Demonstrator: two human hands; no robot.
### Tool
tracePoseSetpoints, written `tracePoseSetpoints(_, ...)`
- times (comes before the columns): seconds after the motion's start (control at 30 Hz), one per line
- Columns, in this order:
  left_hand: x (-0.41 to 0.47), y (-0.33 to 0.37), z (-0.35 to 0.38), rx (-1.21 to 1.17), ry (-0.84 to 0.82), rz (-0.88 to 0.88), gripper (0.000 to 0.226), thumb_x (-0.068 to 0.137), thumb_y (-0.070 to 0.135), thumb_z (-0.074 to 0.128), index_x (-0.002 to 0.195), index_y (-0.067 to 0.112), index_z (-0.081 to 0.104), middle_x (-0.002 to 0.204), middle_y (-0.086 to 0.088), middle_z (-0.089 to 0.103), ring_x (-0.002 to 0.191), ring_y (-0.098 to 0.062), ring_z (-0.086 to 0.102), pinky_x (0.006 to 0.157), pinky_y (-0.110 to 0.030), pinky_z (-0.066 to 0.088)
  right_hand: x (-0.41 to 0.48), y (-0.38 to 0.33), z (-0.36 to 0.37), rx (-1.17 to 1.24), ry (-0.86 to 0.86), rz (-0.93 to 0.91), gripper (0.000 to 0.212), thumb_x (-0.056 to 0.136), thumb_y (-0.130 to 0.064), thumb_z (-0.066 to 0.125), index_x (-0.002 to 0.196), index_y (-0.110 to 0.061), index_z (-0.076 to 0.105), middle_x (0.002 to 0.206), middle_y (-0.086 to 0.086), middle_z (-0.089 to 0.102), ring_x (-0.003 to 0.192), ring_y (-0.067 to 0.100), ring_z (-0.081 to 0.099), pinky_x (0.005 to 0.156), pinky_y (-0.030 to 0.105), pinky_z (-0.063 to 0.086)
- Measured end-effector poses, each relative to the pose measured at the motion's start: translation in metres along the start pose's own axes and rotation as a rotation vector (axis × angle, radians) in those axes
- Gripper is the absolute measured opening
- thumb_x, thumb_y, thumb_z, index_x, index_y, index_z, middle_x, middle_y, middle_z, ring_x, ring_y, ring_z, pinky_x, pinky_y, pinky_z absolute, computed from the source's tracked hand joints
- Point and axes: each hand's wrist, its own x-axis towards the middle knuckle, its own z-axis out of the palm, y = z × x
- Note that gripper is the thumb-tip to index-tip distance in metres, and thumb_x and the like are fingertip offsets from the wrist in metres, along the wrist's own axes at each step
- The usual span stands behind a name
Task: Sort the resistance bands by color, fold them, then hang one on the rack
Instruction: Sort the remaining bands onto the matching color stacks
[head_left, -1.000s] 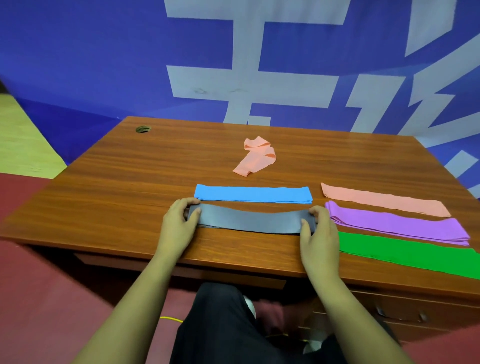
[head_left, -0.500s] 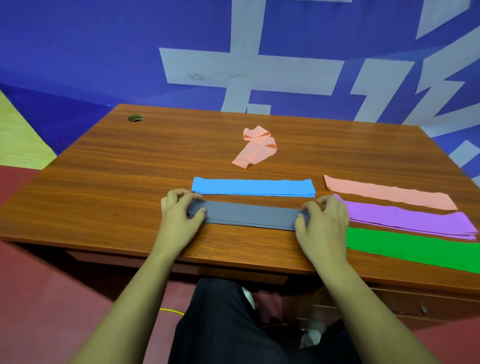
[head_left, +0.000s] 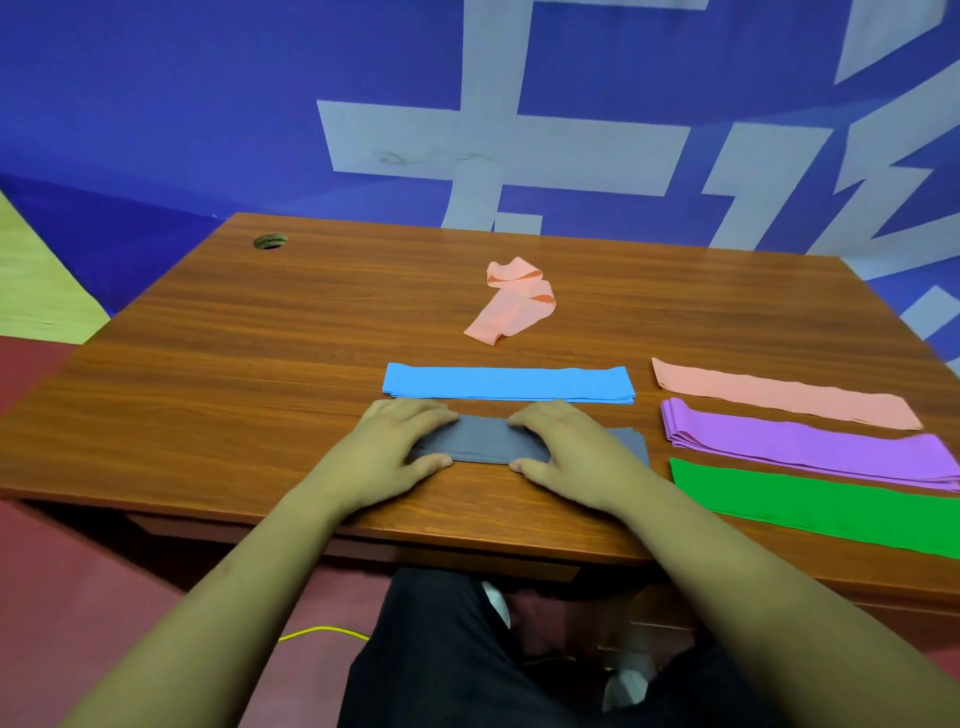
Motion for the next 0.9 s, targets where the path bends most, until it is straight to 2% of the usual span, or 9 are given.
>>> tracePoseSetpoints(0.17,0.002,-0.005,0.001,0.040,0.002,0.063,0.049,0.087,0.060,0.048,0.129,0.037,0.058,0.130,0.016,0.053,0.124,-0.007,0.043,0.105,-0.023,0.020,-0.004,0.007,0.008,0.048,0.041,-0.025,0.041,0.089,-0.044,0.062,0.127,-0.028,0.054,0.134,-0.009,0.053,0.124,0.008,0.045,0.107,0.033,0.041)
tracePoseSetpoints(0.27,0.005,-0.005,-0.005,0.063,0.016,0.104,0.051,0.084,0.064,0.050,0.128,0.039,0.058,0.132,0.017,0.050,0.127,-0.005,0.041,0.108,-0.028,0.025,0.001,0.008,0.004,0.095,0.051,-0.030,0.043,0.088,-0.046,0.064,0.125,-0.026,0.057,0.133,-0.008,0.054,0.124,0.008,0.046,0.108,0.029,0.037)
tracePoseSetpoints(0.4,0.039,-0.007,-0.025,-0.060,0.125,0.108,0.042,0.086,0.054,0.055,0.116,0.027,0.065,0.117,0.010,0.058,0.112,-0.012,0.050,0.098,-0.033,0.037,0.029,0.018,-0.021,0.155,0.203,0.038,0.032,0.091,-0.037,0.063,0.116,-0.017,0.062,0.118,-0.005,0.060,0.114,0.010,0.051,0.094,0.019,0.036)
tracePoseSetpoints(0.47,0.070,-0.015,-0.031,-0.085,0.180,0.041,0.037,0.086,0.046,0.055,0.111,0.021,0.066,0.110,0.005,0.061,0.104,-0.018,0.053,0.094,-0.038,0.043,0.055,0.030,-0.033,0.103,0.229,0.074,0.030,0.092,-0.030,0.062,0.117,-0.013,0.063,0.118,0.001,0.062,0.113,0.016,0.054,0.092,0.022,0.037)
tracePoseSetpoints(0.57,0.119,-0.028,-0.029,-0.092,0.208,-0.152,0.027,0.087,0.034,0.063,0.107,0.016,0.066,0.105,-0.001,0.060,0.102,-0.022,0.055,0.092,-0.039,0.045,0.095,0.046,-0.044,0.021,0.194,0.165,0.033,0.092,-0.029,0.060,0.121,-0.013,0.062,0.121,0.006,0.060,0.109,0.019,0.056,0.091,0.029,0.043)
tracePoseSetpoints(0.63,0.146,-0.032,-0.024,-0.101,0.170,-0.267,0.023,0.088,0.031,0.065,0.107,0.016,0.066,0.106,-0.001,0.059,0.101,-0.019,0.055,0.088,-0.034,0.046,0.118,0.053,-0.044,-0.012,0.157,0.208,0.038,0.091,-0.029,0.060,0.126,-0.014,0.059,0.126,0.007,0.058,0.112,0.021,0.056,0.094,0.033,0.046)
tracePoseSetpoints(0.77,0.184,-0.036,-0.007,-0.148,0.068,-0.441,0.030,0.087,0.038,0.067,0.107,0.016,0.067,0.106,-0.003,0.062,0.095,-0.019,0.056,0.078,-0.030,0.045,0.148,0.058,-0.032,-0.028,0.100,0.197,0.046,0.091,-0.025,0.058,0.135,-0.020,0.051,0.133,0.007,0.054,0.119,0.025,0.054,0.098,0.039,0.048)
tracePoseSetpoints(0.83,0.194,-0.039,0.003,-0.166,0.004,-0.481,0.032,0.084,0.040,0.069,0.105,0.016,0.067,0.105,-0.003,0.063,0.096,-0.021,0.058,0.079,-0.033,0.048,0.156,0.063,-0.023,-0.047,0.075,0.199,0.047,0.092,-0.026,0.056,0.139,-0.023,0.049,0.133,0.006,0.054,0.121,0.024,0.052,0.099,0.039,0.048)
tracePoseSetpoints(0.9,0.198,-0.040,0.012,-0.169,-0.024,-0.488,0.029,0.082,0.037,0.072,0.104,0.018,0.066,0.106,-0.003,0.063,0.098,-0.022,0.058,0.085,-0.037,0.050,0.162,0.067,-0.015,-0.101,0.091,0.195,0.039,0.095,-0.029,0.055,0.133,-0.024,0.057,0.126,0.004,0.055,0.120,0.022,0.050,0.099,0.036,0.046)
